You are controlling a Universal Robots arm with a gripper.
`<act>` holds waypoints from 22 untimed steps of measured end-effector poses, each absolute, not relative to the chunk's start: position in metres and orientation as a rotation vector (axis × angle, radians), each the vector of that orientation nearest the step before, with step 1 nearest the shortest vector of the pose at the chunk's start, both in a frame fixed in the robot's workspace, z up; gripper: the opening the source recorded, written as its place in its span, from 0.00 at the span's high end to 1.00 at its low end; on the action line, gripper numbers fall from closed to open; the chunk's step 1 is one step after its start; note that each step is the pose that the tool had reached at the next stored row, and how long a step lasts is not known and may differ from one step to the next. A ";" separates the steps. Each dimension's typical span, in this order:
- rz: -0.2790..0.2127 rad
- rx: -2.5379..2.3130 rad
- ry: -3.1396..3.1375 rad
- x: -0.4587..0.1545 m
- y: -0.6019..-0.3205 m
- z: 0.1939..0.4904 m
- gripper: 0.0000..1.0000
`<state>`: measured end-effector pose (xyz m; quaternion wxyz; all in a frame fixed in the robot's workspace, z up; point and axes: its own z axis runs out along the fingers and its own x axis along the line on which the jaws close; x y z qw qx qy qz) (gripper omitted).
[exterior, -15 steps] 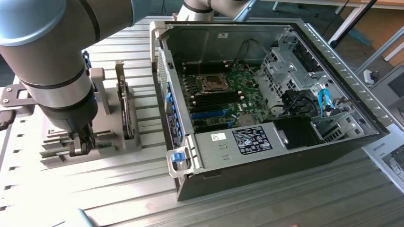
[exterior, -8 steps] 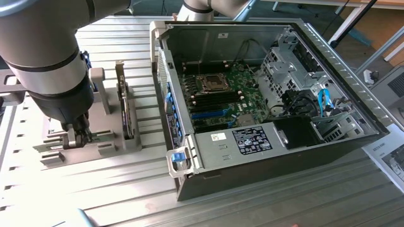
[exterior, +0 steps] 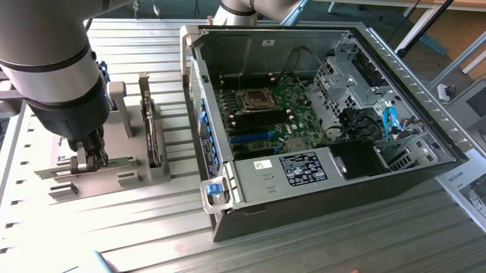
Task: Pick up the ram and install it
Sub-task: 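Pick up the ram and move it above insertion slot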
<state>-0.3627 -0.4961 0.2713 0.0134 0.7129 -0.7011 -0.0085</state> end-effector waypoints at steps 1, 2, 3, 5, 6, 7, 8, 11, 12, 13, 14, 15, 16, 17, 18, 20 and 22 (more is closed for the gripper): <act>-0.026 2.221 -2.184 -0.363 -0.496 0.274 0.88; -0.026 2.221 -2.184 -0.363 -0.496 0.276 0.88; -0.026 2.221 -2.184 -0.363 -0.496 0.278 0.88; -0.026 2.221 -2.184 -0.363 -0.496 0.284 0.88; -0.026 2.221 -2.184 -0.363 -0.496 0.287 0.88; -0.026 2.221 -2.184 -0.363 -0.496 0.290 0.88; -0.026 2.221 -2.184 -0.363 -0.496 0.293 0.88; -0.026 2.221 -2.184 -0.363 -0.496 0.304 0.88; -0.026 2.221 -2.184 -0.363 -0.496 0.310 0.88; -0.026 2.221 -2.184 -0.363 -0.496 0.318 0.88; -0.026 2.221 -2.184 -0.363 -0.496 0.321 0.88; -0.026 2.221 -2.184 -0.363 -0.496 0.325 0.88; -0.026 2.221 -2.184 -0.363 -0.496 0.330 0.88; -0.026 2.221 -2.184 -0.363 -0.496 0.335 0.88; -0.026 2.221 -2.184 -0.363 -0.496 0.338 0.88; -0.026 2.221 -2.184 -0.363 -0.496 0.350 0.88; -0.026 2.221 -2.184 -0.363 -0.496 0.360 0.88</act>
